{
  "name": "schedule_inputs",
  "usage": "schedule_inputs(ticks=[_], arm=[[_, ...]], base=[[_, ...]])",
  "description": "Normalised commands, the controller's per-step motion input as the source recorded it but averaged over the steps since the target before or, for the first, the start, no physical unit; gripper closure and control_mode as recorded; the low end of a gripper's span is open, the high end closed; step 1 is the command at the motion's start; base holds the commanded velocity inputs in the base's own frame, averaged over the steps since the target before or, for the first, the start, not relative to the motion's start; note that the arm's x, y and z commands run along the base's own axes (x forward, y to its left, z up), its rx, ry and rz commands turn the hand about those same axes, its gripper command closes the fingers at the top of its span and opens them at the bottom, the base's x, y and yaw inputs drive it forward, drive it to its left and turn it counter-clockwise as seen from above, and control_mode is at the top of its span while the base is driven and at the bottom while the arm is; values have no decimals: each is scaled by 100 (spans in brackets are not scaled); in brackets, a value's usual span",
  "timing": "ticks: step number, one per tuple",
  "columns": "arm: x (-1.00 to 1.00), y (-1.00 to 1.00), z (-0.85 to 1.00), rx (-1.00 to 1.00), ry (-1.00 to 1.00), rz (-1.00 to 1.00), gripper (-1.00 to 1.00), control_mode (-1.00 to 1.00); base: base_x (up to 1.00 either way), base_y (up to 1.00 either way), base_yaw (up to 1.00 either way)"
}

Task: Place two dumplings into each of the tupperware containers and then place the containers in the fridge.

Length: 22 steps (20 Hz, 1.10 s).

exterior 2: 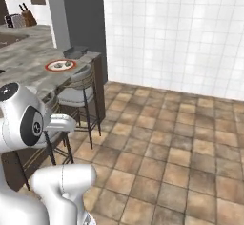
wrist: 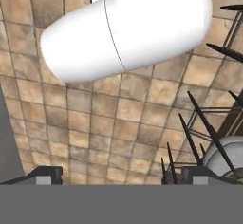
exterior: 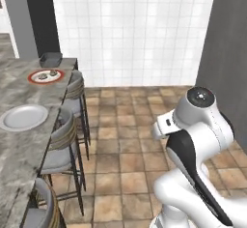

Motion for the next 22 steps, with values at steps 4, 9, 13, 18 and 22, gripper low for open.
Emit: schedule_inputs(ticks=[4,9,13,18,22], arm=[[0,0,0,0,0,0,-100,100],[0,0,0,0,0,0,-100,100],[0,0,0,0,0,0,-100,100],[0,0,0,0,0,0,-100,100],[0,0,0,0,0,0,-100,100]], base=[[100,-47,30],[100,-60,33],[98,-72,36],[83,-74,37],[82,-71,36]])
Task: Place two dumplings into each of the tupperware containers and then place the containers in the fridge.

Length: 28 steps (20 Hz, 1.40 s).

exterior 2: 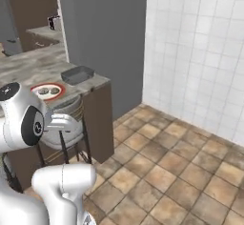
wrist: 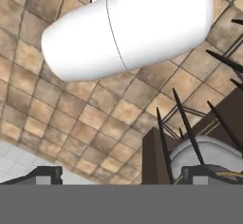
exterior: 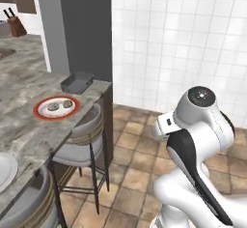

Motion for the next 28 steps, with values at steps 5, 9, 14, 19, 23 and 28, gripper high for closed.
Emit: schedule_inputs(ticks=[5,9,14,19,23,28], arm=[[0,0,0,0,0,0,-100,100],[0,0,0,0,0,0,-100,100],[0,0,0,0,0,0,-100,100],[0,0,0,0,0,0,-100,100],[0,0,0,0,0,0,-100,100],[0,0,0,0,0,0,-100,100]], base=[[62,-58,35],[34,-48,34],[32,-40,28],[56,-34,28],[56,-31,29],[58,-12,27]])
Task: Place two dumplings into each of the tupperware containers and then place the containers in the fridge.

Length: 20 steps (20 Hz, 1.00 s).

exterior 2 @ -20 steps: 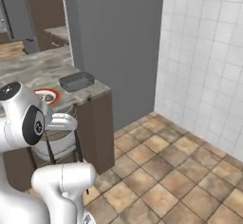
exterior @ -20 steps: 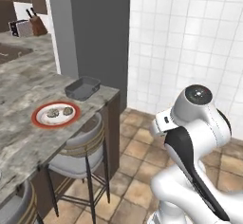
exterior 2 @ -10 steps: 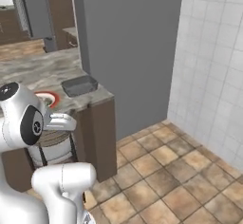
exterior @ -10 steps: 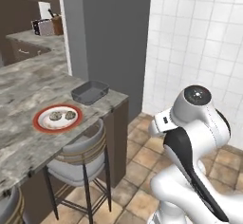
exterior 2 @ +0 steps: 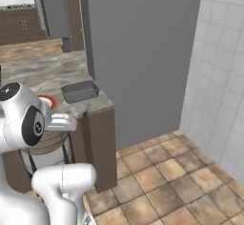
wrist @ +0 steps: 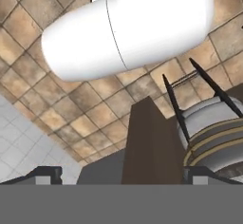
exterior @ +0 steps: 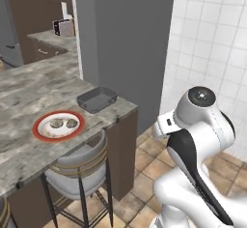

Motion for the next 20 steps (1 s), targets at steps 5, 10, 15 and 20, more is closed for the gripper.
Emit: schedule_inputs(ticks=[5,10,15,20], arm=[[0,0,0,0,0,0,-100,100],[0,0,0,0,0,0,-100,100],[0,0,0,0,0,0,-100,100],[0,0,0,0,0,0,-100,100]], base=[[53,-8,31],[52,-36,32],[55,-42,19],[54,-3,1]])
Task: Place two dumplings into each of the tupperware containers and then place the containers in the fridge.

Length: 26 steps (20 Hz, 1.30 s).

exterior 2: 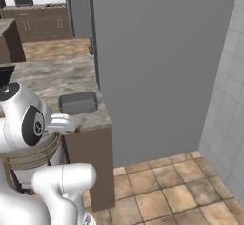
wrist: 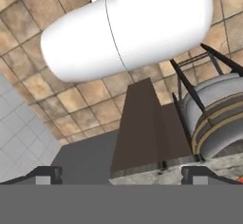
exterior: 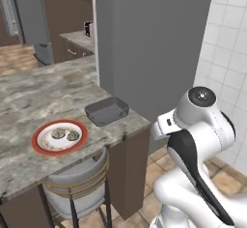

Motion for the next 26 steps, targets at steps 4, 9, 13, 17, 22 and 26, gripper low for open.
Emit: schedule_inputs(ticks=[4,9,13,17,22,26], arm=[[0,0,0,0,0,0,-100,100],[0,0,0,0,0,0,-100,100],[0,0,0,0,0,0,-100,100],[0,0,0,0,0,0,-100,100],[0,0,0,0,0,0,-100,100],[0,0,0,0,0,0,-100,100]], base=[[51,-2,1],[66,-41,17],[57,-19,17],[26,9,11],[24,16,11],[45,26,8]])
